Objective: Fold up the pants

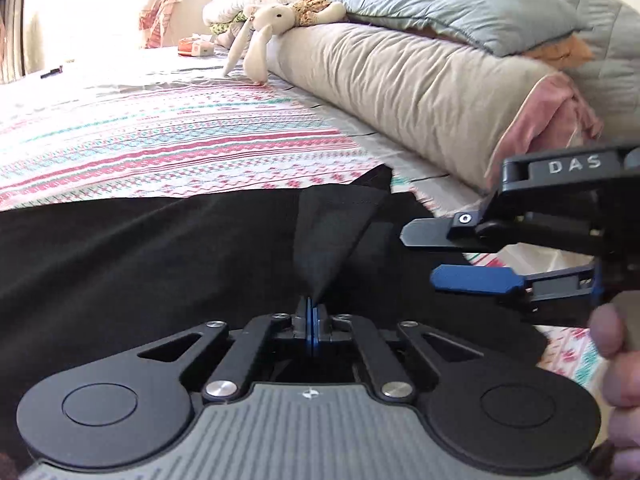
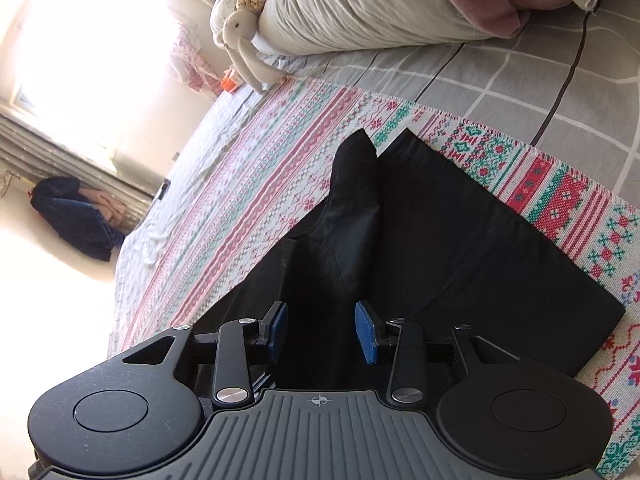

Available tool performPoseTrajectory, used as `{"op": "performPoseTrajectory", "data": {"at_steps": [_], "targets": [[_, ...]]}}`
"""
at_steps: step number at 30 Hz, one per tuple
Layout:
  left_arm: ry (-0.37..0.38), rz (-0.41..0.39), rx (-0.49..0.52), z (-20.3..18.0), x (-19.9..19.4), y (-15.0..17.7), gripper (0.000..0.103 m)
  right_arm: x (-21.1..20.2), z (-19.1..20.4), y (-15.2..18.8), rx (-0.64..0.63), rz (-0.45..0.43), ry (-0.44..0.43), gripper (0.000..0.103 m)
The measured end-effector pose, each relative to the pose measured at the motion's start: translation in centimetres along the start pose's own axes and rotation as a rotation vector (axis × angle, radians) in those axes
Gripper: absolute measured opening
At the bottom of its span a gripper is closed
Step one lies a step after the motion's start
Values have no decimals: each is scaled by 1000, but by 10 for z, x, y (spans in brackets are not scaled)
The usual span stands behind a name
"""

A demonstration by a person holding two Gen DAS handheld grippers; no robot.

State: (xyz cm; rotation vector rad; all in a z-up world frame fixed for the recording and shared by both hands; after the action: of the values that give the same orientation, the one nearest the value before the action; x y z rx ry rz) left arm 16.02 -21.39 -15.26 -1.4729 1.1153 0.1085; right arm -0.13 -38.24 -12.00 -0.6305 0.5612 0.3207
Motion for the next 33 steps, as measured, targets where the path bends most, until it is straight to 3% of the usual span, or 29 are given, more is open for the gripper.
{"op": "performPoseTrajectory", "data": {"at_steps": [4,13,16,18,22,26,33], "targets": [[116,26,39,-34,-4,9,28,-18,-17,-14,36,-66,35,38],[232,116,194,-75,0,52,29,-32,-63,-22,159,-75,68,38],[273,145,216,-75,-5,56,39,-32,-72,-25,180,-67,55,38],[270,151,218,-73,-10,56,53,-25,-75,-29,184,-44,45,38],[240,141,244,-67,-23,56,61,-15,-76,-42,155,-27,66,38],[171,102,258,-44,-46,54,81,-11,-80,-46,155,-29,87,38],[14,81,202,18,-70,43,93,-11,-47,-36,41,-10,75,39]]}}
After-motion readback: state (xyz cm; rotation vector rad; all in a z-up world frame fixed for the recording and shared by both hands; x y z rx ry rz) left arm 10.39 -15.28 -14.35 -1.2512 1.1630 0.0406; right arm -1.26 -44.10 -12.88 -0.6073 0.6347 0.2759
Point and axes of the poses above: each gripper's, at about its wrist camera, not at the fingertips, and x roughly the way its jaws point, z to its left, y to its underside, the point moved 5 cm from there along x, roughly the way its jaws point, and after that the axes turned 6 degrees about -x, right-handed, at the moved point
